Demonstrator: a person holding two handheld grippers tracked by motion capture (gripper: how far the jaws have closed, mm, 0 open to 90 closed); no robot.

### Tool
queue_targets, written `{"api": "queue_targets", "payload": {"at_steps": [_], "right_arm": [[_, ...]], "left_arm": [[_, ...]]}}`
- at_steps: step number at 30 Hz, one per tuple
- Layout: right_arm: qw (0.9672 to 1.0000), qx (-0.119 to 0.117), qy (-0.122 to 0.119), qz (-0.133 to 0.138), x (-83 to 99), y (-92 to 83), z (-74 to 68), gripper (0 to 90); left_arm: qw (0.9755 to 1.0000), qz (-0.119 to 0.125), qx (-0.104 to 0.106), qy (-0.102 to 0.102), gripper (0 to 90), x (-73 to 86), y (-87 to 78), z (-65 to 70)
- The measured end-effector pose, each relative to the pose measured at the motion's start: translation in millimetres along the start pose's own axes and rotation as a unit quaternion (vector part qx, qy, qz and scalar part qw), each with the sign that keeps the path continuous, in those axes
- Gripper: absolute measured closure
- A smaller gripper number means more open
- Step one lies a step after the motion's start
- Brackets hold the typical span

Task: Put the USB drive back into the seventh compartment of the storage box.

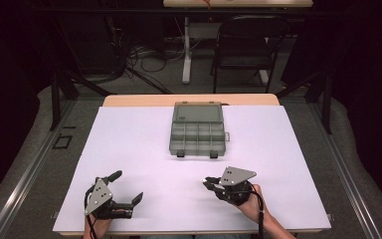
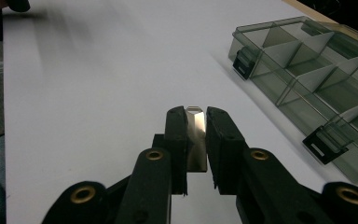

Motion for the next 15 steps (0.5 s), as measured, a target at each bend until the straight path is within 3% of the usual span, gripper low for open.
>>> {"api": "queue_targets", "payload": {"at_steps": [15], "right_arm": [[0.9999,0.014,0.01,0.003,1.1,-5.7,10.7,79.2]], "left_arm": [[1.0,0.001,-0.001,0.002,0.6,-0.4,-0.2,-0.3]]}}
Point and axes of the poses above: each handheld gripper's, and its own axes: y roughly forward along the jaws, x roughly out of its underside, z roughly to its right, the point moved 7 cm from there along y, roughly forward along the jaws, and after that the axes turned 9 degrees about -y, right-handed, at the moved point
